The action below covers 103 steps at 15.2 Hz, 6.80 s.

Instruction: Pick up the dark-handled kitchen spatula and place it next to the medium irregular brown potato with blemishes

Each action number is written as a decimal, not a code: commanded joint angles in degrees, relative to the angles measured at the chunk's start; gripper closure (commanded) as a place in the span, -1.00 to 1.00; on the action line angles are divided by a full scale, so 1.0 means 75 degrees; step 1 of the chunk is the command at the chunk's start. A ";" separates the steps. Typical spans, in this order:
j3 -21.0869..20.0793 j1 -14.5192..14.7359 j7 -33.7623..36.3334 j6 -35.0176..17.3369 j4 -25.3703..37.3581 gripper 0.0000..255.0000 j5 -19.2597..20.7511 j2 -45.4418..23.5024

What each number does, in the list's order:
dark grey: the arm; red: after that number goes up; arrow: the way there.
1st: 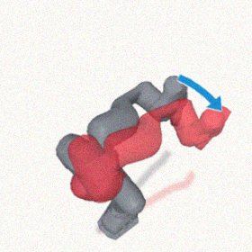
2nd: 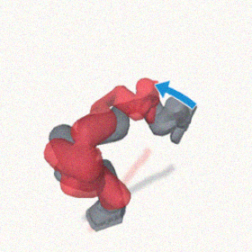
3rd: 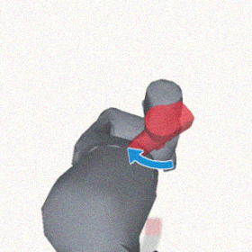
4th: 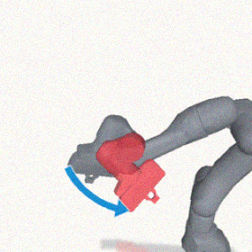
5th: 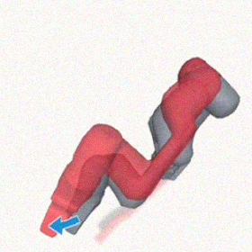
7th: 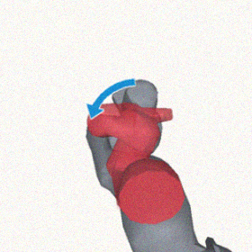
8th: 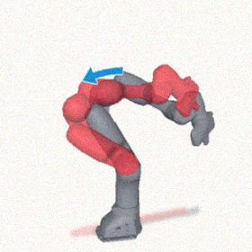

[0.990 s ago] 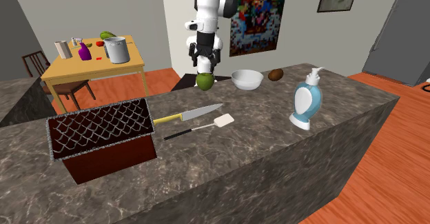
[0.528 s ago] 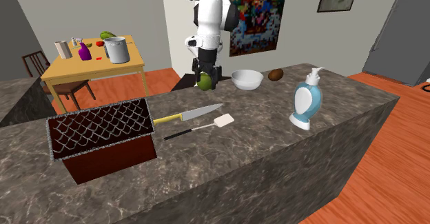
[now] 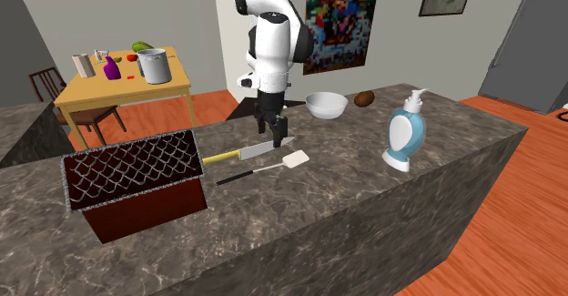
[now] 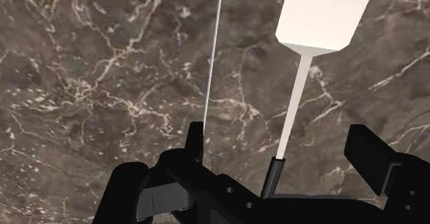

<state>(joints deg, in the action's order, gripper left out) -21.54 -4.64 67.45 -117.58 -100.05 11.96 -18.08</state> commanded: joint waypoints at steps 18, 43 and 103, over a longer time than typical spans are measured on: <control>0.0387 0.0253 0.0953 -0.0530 0.1021 -1.00 0.0386 -0.1564; 0.0261 0.0221 0.0739 0.0647 0.1734 1.00 0.0140 -0.1067; -0.3004 0.4479 0.8242 0.1815 0.0501 1.00 0.0179 0.0520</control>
<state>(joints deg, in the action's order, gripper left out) -43.70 27.55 127.46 -104.87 -97.94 12.45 -12.91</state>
